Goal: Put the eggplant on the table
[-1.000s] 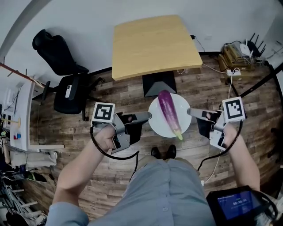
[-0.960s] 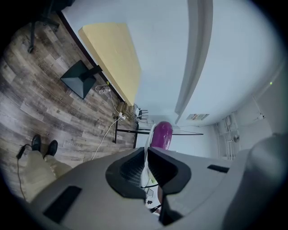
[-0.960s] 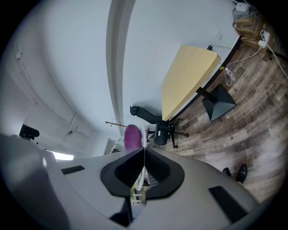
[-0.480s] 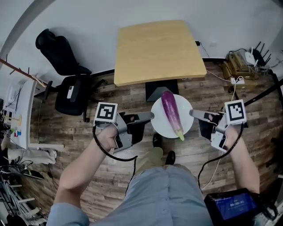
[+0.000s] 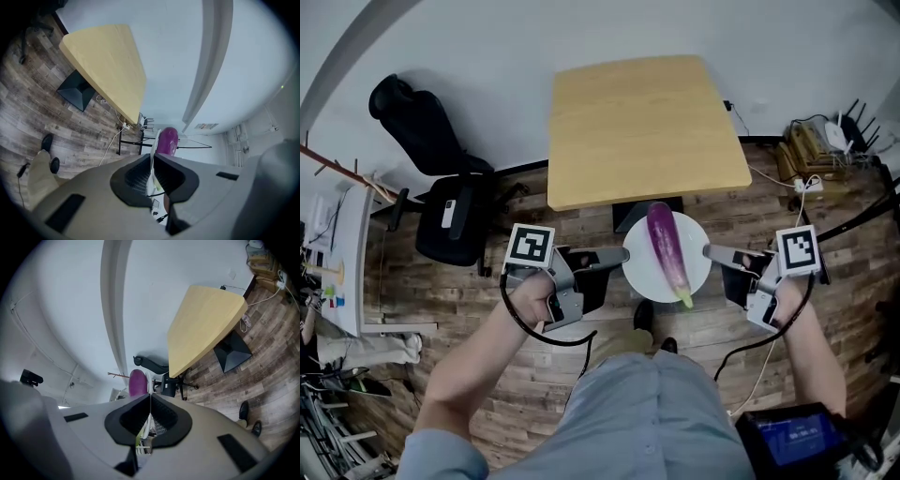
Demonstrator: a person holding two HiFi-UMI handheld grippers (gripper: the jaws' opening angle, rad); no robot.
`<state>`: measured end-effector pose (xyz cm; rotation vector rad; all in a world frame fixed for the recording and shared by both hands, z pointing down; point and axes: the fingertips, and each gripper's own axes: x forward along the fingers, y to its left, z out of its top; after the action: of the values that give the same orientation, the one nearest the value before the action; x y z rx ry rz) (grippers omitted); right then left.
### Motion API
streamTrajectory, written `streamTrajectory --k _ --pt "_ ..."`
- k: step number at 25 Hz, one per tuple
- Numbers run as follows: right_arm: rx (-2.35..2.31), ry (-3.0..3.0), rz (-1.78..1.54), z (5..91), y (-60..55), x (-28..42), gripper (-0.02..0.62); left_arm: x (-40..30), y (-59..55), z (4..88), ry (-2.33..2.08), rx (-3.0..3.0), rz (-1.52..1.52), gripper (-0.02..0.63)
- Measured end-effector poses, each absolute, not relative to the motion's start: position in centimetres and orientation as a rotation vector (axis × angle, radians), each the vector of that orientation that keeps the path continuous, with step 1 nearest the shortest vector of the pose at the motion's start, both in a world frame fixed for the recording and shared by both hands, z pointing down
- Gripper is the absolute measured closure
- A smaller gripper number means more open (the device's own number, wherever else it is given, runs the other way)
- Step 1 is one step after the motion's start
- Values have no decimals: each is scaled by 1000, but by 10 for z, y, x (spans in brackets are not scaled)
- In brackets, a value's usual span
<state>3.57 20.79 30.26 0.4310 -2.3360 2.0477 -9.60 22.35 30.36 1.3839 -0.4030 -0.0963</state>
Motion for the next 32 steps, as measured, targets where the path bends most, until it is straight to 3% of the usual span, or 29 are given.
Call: streamTrajectory --k 20,32 --pt "526 -2456 1994 306 183 35 588 -98 192 308 -371 1479 -64 580" --pt "574 -2382 2062 325 51 57 589 -75 53 332 -356 1434 -3 580"
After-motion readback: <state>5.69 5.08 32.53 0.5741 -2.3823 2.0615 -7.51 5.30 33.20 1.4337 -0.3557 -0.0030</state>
